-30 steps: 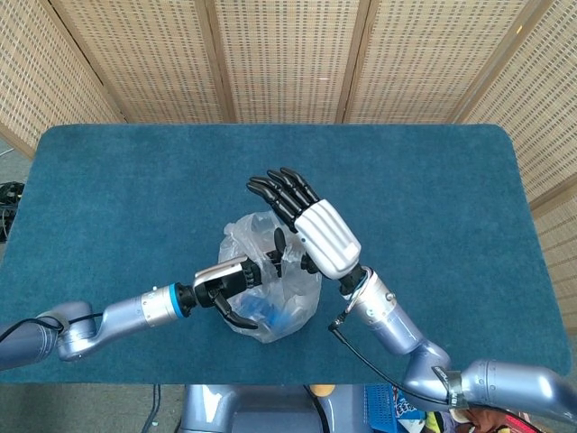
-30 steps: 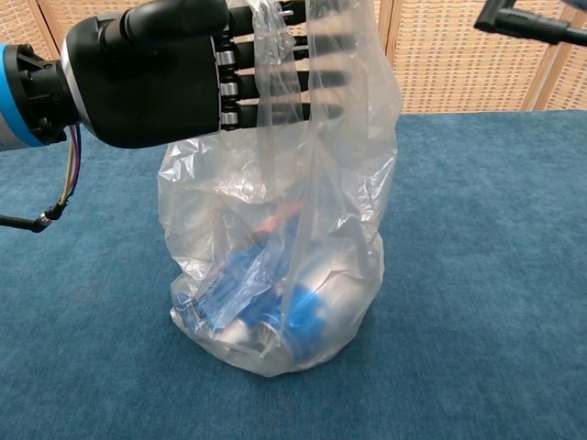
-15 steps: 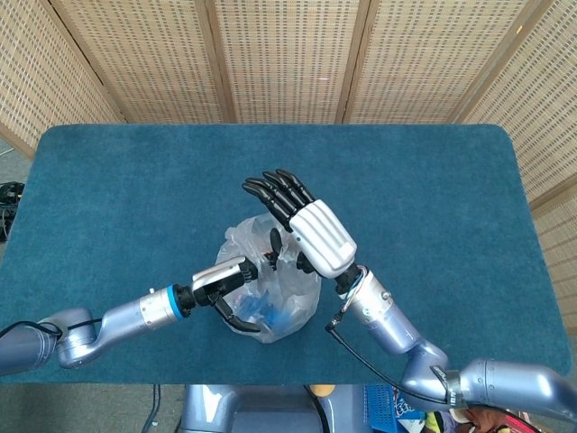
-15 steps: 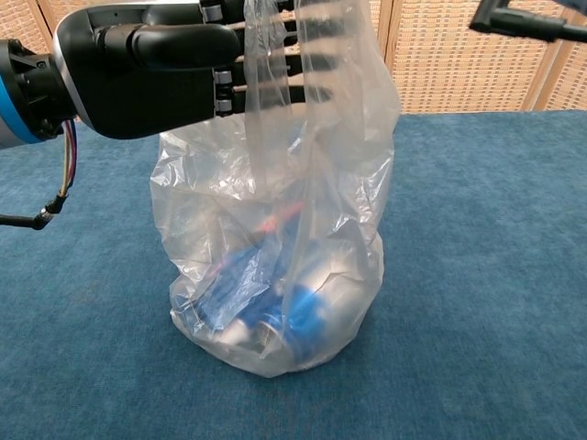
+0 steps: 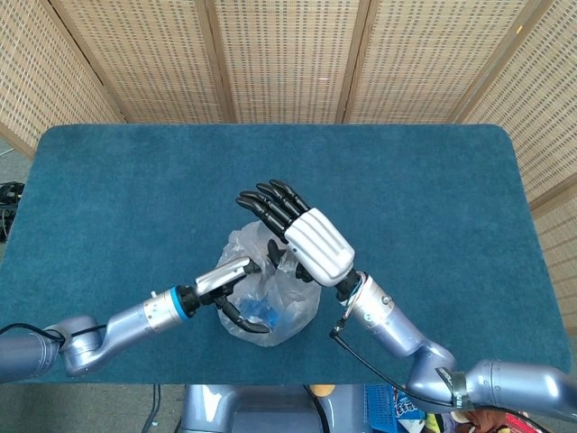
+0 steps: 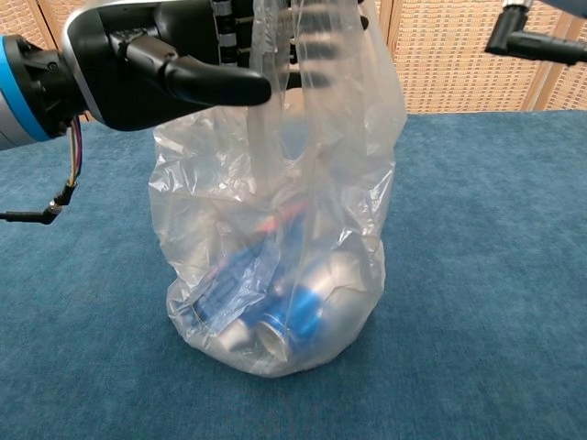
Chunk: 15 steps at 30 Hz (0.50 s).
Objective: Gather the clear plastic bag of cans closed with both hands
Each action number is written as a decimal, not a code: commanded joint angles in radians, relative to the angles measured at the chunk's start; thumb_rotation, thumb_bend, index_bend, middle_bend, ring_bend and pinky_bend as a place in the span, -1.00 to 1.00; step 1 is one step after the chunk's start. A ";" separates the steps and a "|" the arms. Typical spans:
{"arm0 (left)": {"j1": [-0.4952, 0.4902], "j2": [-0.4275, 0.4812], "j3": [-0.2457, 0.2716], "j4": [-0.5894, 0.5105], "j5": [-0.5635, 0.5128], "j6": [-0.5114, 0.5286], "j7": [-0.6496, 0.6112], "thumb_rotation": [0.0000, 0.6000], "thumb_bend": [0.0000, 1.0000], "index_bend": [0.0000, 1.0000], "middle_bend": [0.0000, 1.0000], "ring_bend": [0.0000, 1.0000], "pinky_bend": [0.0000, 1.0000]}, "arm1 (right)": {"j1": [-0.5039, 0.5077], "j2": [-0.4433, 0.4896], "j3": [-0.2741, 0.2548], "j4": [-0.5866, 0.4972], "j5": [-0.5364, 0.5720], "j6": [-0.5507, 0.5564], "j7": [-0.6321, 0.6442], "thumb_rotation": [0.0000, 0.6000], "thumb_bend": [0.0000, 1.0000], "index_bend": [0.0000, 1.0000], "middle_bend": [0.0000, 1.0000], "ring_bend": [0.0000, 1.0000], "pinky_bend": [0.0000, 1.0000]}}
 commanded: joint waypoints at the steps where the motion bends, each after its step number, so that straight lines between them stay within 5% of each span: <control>1: 0.005 -0.015 -0.013 -0.006 -0.006 -0.009 0.044 1.00 -0.62 -0.67 -0.81 -0.92 -1.00 | 0.007 -0.007 -0.001 0.009 0.005 -0.007 -0.002 1.00 0.68 -1.00 -0.76 -0.96 -1.00; 15: 0.028 -0.082 -0.040 0.003 -0.001 -0.004 0.195 1.00 -0.62 -0.66 -0.79 -0.90 -1.00 | 0.046 -0.026 -0.002 0.025 0.031 -0.050 -0.033 1.00 0.67 -1.00 -0.76 -0.92 -1.00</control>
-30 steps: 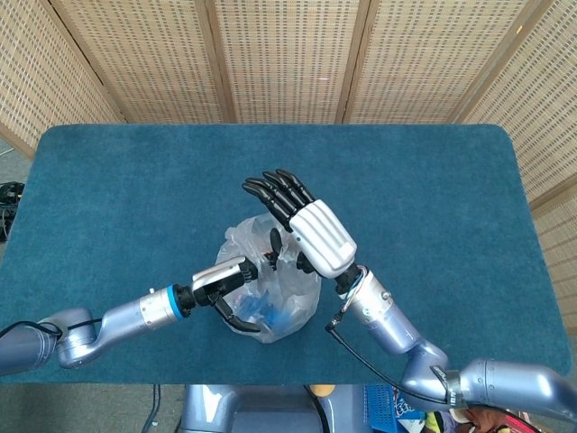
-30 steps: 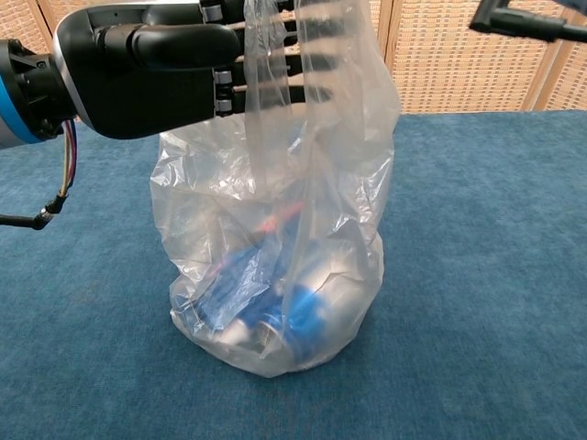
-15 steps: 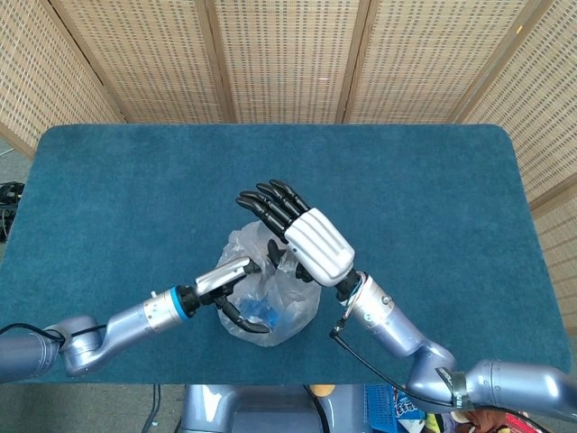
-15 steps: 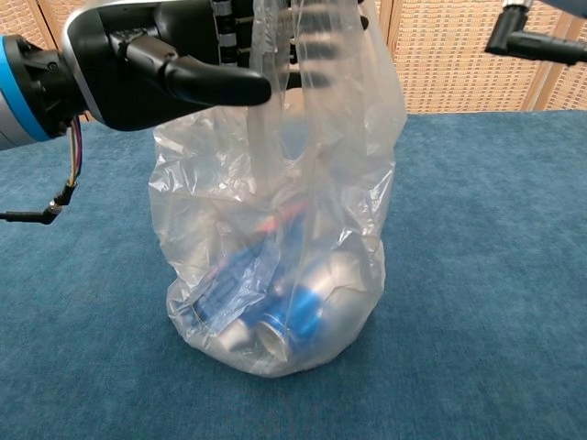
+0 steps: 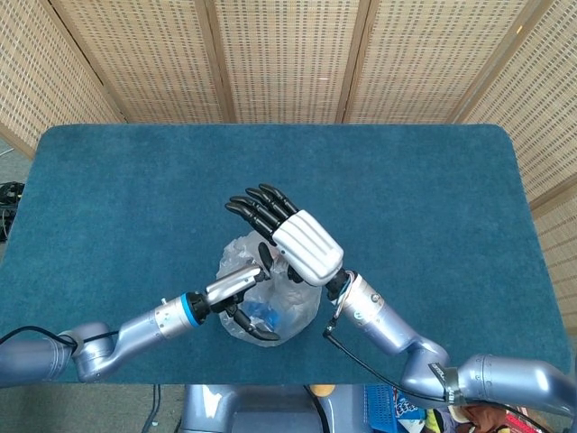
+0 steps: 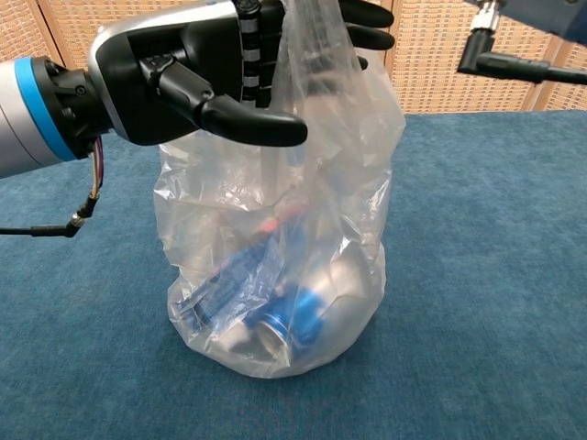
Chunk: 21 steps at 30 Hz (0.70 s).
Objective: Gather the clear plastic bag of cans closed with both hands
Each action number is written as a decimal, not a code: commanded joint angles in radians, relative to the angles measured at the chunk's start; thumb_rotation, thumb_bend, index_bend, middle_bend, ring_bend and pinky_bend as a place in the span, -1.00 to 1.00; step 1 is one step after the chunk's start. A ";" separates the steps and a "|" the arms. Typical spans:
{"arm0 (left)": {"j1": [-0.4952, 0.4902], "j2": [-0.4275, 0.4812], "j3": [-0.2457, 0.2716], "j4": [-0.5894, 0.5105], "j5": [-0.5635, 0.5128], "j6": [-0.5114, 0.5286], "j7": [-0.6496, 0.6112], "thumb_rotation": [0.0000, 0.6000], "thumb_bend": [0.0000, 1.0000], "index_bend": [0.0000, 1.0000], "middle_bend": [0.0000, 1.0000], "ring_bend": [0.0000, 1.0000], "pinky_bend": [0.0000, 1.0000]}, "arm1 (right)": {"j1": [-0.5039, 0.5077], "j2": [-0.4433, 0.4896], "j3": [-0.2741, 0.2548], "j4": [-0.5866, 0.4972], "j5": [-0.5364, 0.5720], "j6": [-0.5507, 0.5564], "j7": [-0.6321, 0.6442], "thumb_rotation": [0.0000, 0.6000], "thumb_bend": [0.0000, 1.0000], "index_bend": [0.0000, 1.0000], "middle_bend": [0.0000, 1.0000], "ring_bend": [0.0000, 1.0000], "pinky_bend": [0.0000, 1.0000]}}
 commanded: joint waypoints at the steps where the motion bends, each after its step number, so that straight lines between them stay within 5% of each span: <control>1: 0.010 -0.024 -0.010 0.007 0.003 0.010 0.043 1.00 -0.62 -0.66 -0.79 -0.90 -1.00 | 0.011 -0.006 0.001 0.001 0.011 -0.011 -0.012 1.00 0.67 -1.00 -0.76 -0.92 -1.00; 14: 0.028 -0.096 -0.054 0.040 -0.009 0.026 0.209 1.00 -0.62 -0.66 -0.78 -0.90 -1.00 | 0.042 -0.017 0.014 0.003 0.068 -0.039 -0.062 1.00 0.61 -1.00 -0.76 -0.90 -1.00; 21: 0.025 -0.116 -0.071 0.071 -0.017 0.031 0.162 1.00 -0.58 -0.66 -0.78 -0.90 -1.00 | 0.044 -0.005 0.021 -0.021 0.071 -0.036 -0.060 1.00 0.61 -1.00 -0.76 -0.89 -1.00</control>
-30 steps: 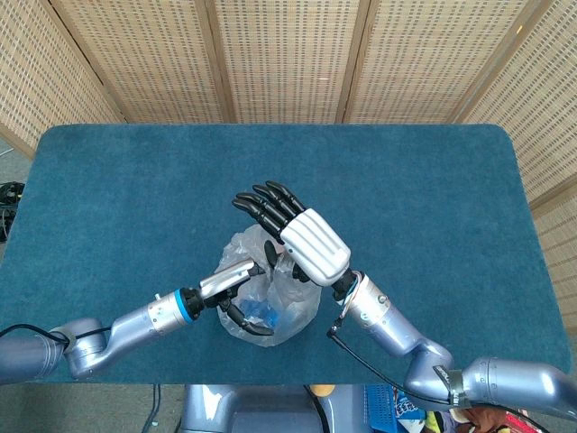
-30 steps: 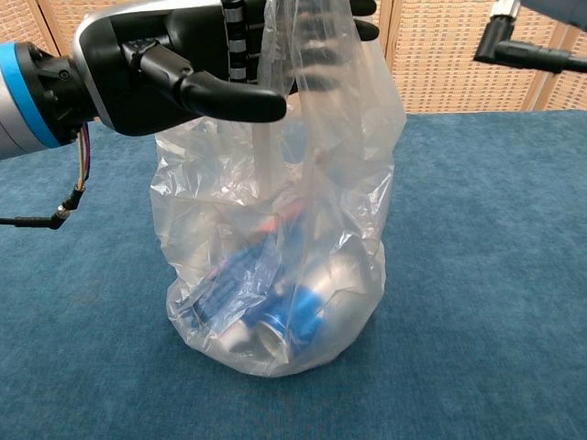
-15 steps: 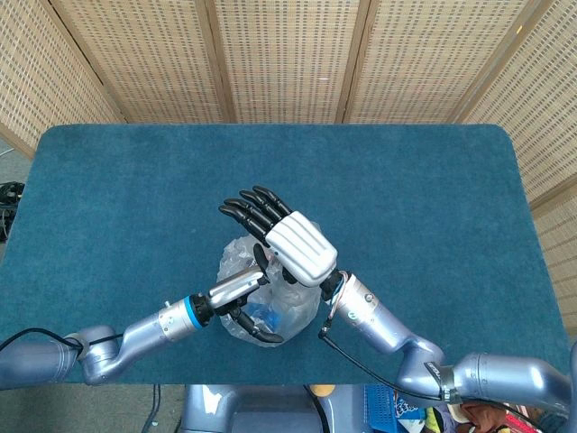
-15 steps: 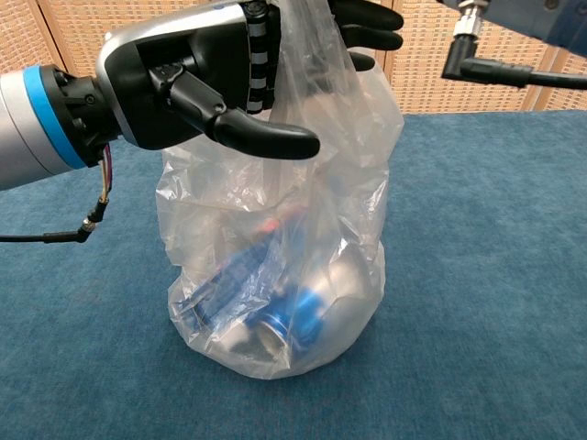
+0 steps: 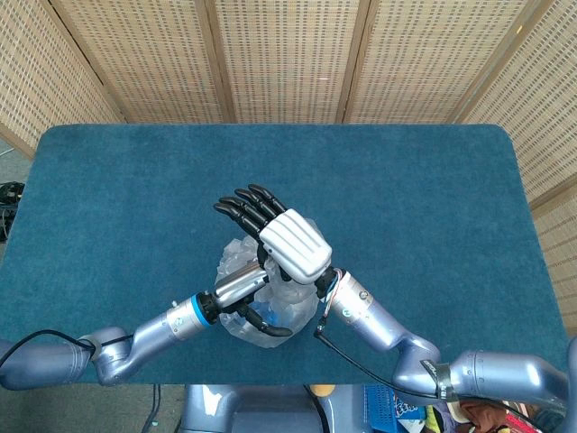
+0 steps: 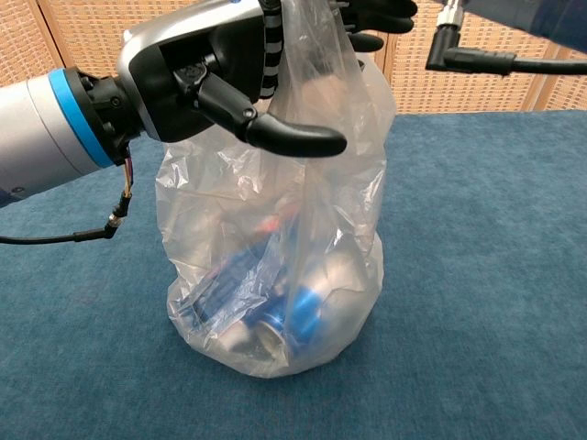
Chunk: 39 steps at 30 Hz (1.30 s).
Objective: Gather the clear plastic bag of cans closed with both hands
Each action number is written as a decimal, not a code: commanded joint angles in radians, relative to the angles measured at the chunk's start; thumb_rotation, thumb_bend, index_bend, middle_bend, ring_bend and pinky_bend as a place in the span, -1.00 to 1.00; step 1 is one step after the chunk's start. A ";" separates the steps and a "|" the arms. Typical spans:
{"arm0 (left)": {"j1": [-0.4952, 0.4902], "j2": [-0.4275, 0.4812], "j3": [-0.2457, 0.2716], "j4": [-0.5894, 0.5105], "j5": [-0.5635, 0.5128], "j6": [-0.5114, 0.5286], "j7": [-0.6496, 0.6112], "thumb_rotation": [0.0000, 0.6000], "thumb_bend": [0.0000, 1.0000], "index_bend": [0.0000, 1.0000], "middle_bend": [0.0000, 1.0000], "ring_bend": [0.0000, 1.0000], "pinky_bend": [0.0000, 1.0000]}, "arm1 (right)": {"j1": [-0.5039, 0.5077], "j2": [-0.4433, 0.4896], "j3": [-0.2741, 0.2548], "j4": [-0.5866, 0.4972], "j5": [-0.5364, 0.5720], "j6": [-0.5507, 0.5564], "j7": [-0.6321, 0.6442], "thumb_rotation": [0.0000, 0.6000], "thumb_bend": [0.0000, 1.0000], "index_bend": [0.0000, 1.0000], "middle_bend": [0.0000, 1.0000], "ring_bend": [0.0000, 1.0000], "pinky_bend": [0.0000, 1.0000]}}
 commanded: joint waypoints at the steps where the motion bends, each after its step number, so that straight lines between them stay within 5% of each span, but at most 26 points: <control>1: -0.003 -0.012 -0.008 0.022 -0.001 0.002 -0.033 1.00 -0.58 -0.66 -0.78 -0.90 -1.00 | 0.002 0.004 0.001 -0.010 0.000 0.001 -0.001 1.00 0.61 -1.00 -0.76 -0.89 -1.00; 20: -0.013 -0.067 -0.018 0.054 -0.002 -0.017 -0.028 1.00 -0.56 -0.66 -0.78 -0.88 -0.94 | 0.015 -0.004 -0.001 -0.010 0.016 0.004 -0.011 1.00 0.61 -1.00 -0.75 -0.89 -1.00; 39: -0.046 -0.147 -0.084 0.075 -0.077 -0.084 0.066 1.00 -0.56 -0.66 -0.78 -0.87 -0.95 | 0.024 -0.004 0.005 -0.025 0.028 0.012 -0.016 1.00 0.61 -1.00 -0.75 -0.89 -1.00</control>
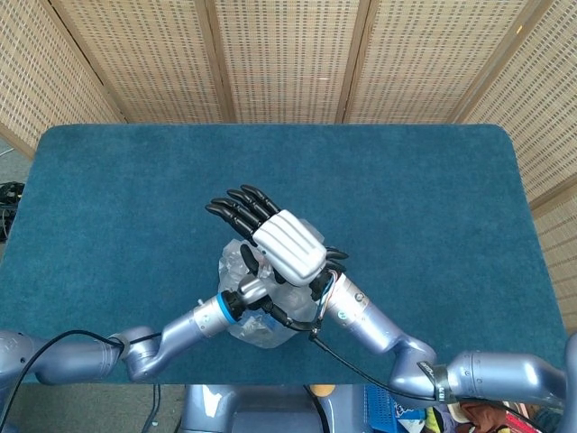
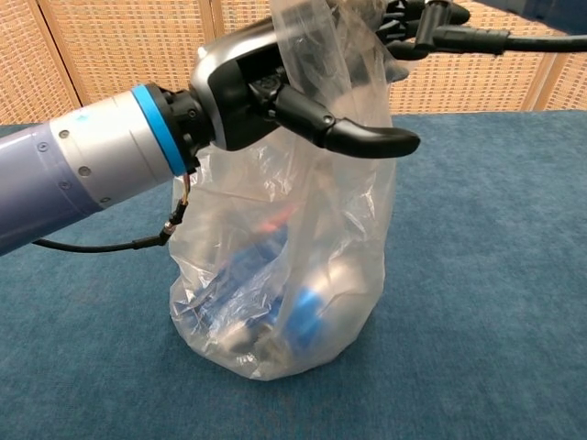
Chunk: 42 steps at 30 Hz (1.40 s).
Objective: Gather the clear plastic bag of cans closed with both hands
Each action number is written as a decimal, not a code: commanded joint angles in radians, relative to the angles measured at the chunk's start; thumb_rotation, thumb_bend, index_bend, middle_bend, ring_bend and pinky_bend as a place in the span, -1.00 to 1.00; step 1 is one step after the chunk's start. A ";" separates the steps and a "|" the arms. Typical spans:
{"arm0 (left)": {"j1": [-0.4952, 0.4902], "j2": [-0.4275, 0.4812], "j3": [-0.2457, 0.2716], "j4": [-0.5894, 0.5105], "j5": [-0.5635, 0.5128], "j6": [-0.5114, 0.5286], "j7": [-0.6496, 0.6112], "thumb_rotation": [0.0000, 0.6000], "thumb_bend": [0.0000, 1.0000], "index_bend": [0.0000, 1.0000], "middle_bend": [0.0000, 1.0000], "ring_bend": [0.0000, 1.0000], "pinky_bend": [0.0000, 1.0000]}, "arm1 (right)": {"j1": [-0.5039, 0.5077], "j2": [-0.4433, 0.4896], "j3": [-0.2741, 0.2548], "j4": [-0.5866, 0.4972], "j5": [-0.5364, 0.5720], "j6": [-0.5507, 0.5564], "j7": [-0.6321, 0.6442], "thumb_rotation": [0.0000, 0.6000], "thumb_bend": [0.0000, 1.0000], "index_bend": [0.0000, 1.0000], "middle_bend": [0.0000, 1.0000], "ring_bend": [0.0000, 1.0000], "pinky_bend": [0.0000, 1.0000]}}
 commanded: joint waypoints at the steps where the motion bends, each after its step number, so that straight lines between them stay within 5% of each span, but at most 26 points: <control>1: -0.008 -0.015 -0.012 0.005 -0.020 -0.020 0.019 1.00 -0.56 -0.67 -0.78 -0.87 -0.94 | 0.001 -0.002 -0.001 0.000 0.001 0.001 -0.002 1.00 0.61 -1.00 -0.75 -0.89 -1.00; 14: -0.002 -0.063 -0.062 0.020 -0.080 -0.018 0.050 1.00 -0.56 -0.70 -0.80 -0.88 -0.95 | -0.013 0.011 -0.016 -0.023 -0.006 0.010 0.005 1.00 0.53 -1.00 -0.74 -0.89 -1.00; 19: -0.001 -0.054 -0.071 -0.012 -0.101 -0.041 0.014 1.00 -0.56 -0.71 -0.81 -0.89 -0.95 | -0.019 0.026 -0.017 -0.033 -0.007 0.021 -0.024 1.00 -0.78 -1.00 -0.96 -1.00 -1.00; 21: 0.002 -0.051 -0.077 -0.014 -0.106 -0.039 0.009 1.00 -0.56 -0.72 -0.81 -0.89 -0.95 | -0.025 0.042 -0.019 -0.049 0.000 0.016 -0.028 1.00 -0.96 -1.00 -1.00 -1.00 -1.00; 42: 0.024 -0.029 -0.094 -0.026 -0.118 -0.038 -0.038 1.00 -0.56 -0.75 -0.84 -0.90 -0.95 | -0.135 0.203 -0.066 -0.150 -0.078 0.041 0.106 1.00 -1.00 -1.00 -1.00 -1.00 -1.00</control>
